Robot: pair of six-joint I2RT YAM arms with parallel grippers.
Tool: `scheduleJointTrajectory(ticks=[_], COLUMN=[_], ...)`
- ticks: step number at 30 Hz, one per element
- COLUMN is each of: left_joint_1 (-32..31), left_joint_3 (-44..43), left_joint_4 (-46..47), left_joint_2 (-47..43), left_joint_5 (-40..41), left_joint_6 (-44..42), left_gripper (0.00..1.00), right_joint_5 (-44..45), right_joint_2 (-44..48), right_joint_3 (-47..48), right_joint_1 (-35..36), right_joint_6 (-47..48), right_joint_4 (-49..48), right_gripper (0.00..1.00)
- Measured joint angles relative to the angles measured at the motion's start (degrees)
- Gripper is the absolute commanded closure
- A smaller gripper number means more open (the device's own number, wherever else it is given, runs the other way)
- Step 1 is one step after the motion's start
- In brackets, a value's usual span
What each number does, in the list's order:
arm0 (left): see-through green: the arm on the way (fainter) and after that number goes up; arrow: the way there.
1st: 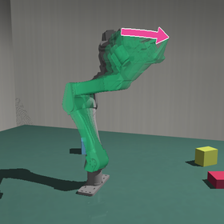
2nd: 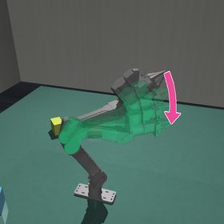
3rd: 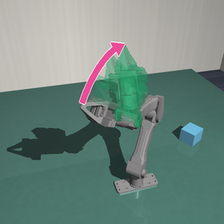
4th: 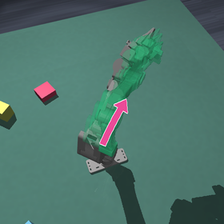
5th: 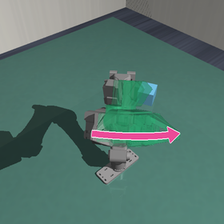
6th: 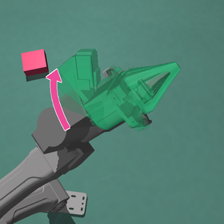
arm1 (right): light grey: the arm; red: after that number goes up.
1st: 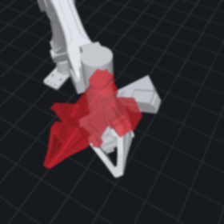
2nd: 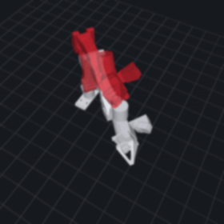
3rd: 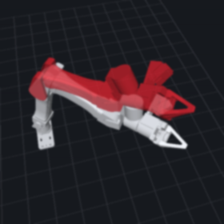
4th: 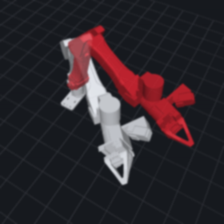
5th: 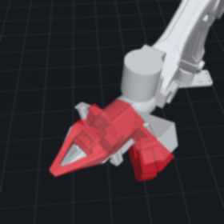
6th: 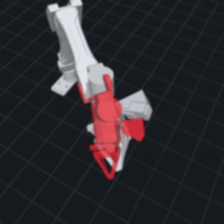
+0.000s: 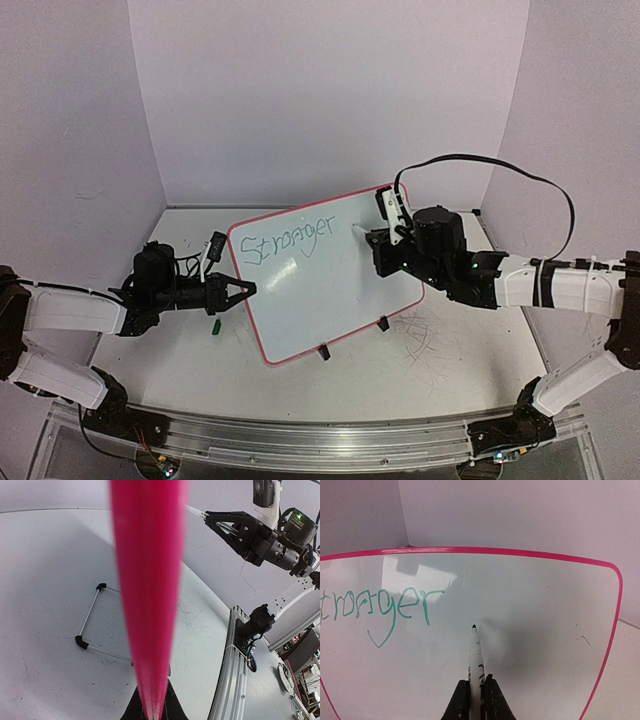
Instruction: Write a sentence on the whiteboard
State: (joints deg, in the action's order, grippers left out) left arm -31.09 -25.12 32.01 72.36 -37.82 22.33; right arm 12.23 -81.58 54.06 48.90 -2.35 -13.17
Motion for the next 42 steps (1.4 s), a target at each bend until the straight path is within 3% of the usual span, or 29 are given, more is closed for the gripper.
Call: scheduleJointTrajectory(ticks=[42], left_joint_1=[0.0], left_joint_3=[-0.02], left_joint_4=[-0.04], left_joint_2=[0.0], left_joint_5=[0.0], left_joint_6=[0.03], left_gripper=[1.0], right_joint_5=[8.13], right_joint_2=[-5.5], right_joint_3=[4.44], right_joint_1=[-0.35], right_joint_6=[-1.72], right_joint_4=[-0.72], right_gripper=[1.0])
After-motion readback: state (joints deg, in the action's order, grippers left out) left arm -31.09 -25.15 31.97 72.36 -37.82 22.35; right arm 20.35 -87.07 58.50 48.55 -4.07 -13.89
